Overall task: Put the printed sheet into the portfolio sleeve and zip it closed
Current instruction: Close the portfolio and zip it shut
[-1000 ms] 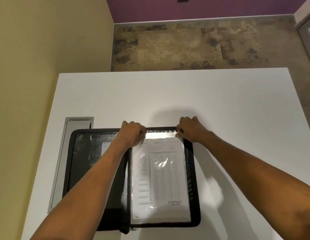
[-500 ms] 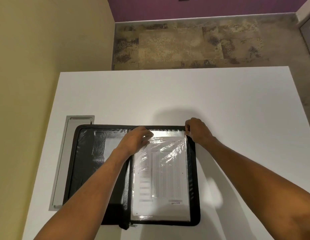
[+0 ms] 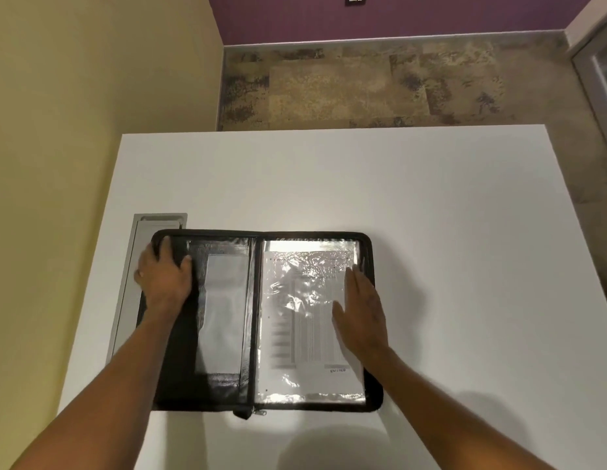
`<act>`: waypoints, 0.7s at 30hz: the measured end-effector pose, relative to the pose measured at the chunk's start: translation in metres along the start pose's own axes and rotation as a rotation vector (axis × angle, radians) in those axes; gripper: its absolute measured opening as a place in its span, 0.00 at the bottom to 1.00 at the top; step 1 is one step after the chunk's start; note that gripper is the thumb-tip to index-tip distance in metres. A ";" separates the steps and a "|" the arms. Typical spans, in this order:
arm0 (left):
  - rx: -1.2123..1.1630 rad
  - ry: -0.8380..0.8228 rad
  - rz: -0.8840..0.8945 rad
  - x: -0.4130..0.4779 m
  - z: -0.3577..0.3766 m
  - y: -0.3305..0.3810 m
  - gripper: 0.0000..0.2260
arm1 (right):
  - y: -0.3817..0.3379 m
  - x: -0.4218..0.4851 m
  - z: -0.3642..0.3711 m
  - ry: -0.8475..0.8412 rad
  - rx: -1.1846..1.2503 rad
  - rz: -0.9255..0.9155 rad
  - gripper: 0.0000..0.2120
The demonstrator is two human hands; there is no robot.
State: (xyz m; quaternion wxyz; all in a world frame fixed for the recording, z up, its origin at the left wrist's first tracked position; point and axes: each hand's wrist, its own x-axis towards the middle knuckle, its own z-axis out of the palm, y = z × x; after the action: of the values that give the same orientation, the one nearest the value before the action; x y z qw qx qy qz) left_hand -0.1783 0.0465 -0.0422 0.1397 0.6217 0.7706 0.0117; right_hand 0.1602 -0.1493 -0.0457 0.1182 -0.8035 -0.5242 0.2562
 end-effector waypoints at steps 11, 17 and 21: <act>-0.244 -0.159 -0.249 -0.025 -0.011 -0.078 0.28 | 0.034 -0.098 0.026 -0.076 -0.069 0.140 0.38; -0.331 -0.144 -0.257 -0.035 -0.018 -0.081 0.17 | 0.051 -0.111 0.018 -0.102 -0.153 0.108 0.36; -0.371 -0.179 -0.223 -0.045 -0.026 -0.080 0.16 | 0.061 -0.117 0.010 -0.109 -0.182 0.144 0.36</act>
State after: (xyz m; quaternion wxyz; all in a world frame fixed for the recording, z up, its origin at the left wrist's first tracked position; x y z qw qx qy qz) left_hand -0.2526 -0.0108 -0.0231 0.3198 0.4948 0.8039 0.0824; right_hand 0.1652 -0.2822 -0.0488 -0.0027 -0.8314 -0.4919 0.2586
